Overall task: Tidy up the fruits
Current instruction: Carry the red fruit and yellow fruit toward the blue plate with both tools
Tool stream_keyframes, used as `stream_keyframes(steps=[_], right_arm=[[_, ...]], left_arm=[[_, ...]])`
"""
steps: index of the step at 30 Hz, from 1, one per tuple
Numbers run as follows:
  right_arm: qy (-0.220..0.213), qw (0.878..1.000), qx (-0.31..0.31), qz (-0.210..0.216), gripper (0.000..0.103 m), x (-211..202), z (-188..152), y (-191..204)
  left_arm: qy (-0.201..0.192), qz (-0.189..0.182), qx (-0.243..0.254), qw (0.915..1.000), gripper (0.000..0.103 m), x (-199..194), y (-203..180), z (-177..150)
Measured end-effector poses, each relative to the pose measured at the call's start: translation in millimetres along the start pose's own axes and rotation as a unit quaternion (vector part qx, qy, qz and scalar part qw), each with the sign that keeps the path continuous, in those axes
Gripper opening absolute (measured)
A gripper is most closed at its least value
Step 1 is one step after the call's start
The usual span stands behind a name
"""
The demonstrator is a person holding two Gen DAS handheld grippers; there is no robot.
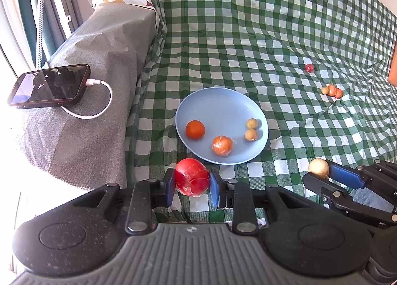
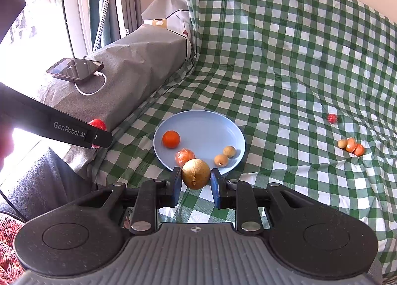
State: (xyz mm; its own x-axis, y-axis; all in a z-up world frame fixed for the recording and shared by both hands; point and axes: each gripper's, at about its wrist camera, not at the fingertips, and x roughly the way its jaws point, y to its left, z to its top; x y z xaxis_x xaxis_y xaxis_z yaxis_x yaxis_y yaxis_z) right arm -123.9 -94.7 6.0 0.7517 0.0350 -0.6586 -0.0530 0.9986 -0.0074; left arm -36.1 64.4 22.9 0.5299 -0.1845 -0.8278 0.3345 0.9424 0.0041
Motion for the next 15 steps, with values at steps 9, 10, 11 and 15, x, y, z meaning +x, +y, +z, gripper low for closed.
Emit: stream_keyframes(steps=[9,10,11,15], right_arm=[[0.002,1.0,0.004,-0.001,0.026,2.3,-1.4,-0.4],[0.002,1.0,0.003,-0.001,0.026,2.3,-1.1,-1.0],[0.002,1.0,0.004,-0.001,0.026,2.7,-1.4,-0.9],[0.004,1.0,0.004,0.0,0.026,3.4,-2.2,-2.8]], left_arm=[[0.003,-0.001,0.002,1.0,0.032,4.4,-2.9,-0.3],[0.004,0.0,0.002,1.0,0.032,5.3,-2.8,-0.1],[0.004,0.0,0.002,1.0,0.032,6.0,-2.6,0.1],[0.006,0.001,0.001,1.0,0.032,9.7,-0.4,2.5]])
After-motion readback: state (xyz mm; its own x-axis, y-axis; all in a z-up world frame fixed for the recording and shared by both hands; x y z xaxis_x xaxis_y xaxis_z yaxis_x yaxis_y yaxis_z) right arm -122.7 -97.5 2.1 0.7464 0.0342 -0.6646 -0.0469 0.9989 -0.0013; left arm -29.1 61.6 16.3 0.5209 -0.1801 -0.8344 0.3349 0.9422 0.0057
